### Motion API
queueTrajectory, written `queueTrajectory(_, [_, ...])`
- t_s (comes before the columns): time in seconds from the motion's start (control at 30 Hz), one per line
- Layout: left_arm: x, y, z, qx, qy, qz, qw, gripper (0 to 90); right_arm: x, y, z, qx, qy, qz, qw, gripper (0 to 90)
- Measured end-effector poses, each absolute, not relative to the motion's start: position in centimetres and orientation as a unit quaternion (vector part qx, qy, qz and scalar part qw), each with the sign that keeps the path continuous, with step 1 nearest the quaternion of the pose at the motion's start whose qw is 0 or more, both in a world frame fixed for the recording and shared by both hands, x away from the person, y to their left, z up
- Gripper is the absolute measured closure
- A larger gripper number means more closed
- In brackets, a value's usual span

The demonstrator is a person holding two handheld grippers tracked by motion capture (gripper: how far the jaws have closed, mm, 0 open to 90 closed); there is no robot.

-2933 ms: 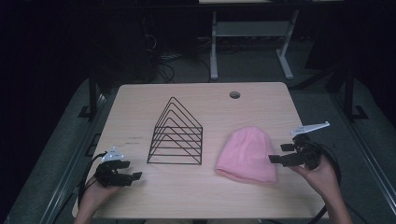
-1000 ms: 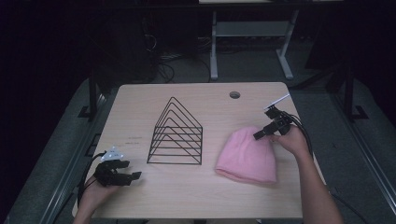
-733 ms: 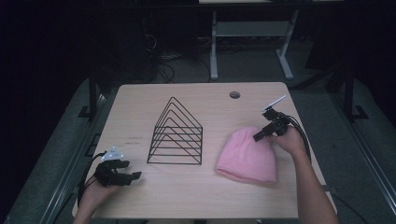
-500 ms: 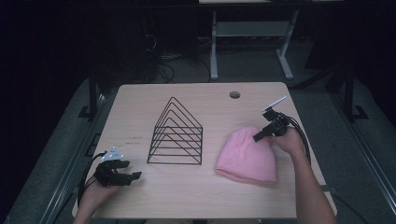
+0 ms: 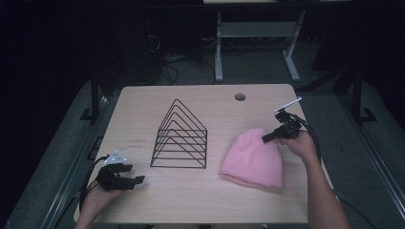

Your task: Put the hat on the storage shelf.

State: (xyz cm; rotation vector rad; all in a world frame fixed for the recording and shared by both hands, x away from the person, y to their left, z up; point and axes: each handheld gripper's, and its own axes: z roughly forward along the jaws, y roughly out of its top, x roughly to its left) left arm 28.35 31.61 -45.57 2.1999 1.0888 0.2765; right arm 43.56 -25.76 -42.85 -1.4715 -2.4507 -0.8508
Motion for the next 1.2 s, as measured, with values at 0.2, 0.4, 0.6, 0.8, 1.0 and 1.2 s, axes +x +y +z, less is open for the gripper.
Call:
queueTrajectory(0.2, [28.3,31.7,-45.5,0.838,0.419,0.106,0.334,26.9,42.8,-26.2,-41.1,-0.486,-0.813,-0.313,0.069,79.2])
queueTrajectory(0.4, [28.3,31.8,-45.5,0.840,0.416,0.105,0.333,27.0,42.1,-26.6,-39.1,-0.480,-0.810,-0.331,0.058,79.2])
queueTrajectory(0.6, [28.4,31.6,-45.2,0.836,0.422,0.097,0.337,27.4,41.3,-26.6,-37.0,-0.469,-0.815,-0.338,0.035,79.2])
queueTrajectory(0.8, [28.3,31.4,-44.5,0.835,0.418,0.092,0.345,27.3,40.3,-26.4,-34.7,-0.453,-0.822,-0.345,0.014,79.2])
queueTrajectory(1.0, [28.3,31.5,-43.3,0.838,0.410,0.093,0.347,27.2,39.5,-26.3,-32.7,-0.440,-0.825,-0.354,-0.004,79.3])
queueTrajectory(1.2, [28.1,31.7,-42.0,0.843,0.399,0.082,0.352,27.2,38.5,-26.0,-30.3,-0.425,-0.830,-0.360,-0.028,79.5])
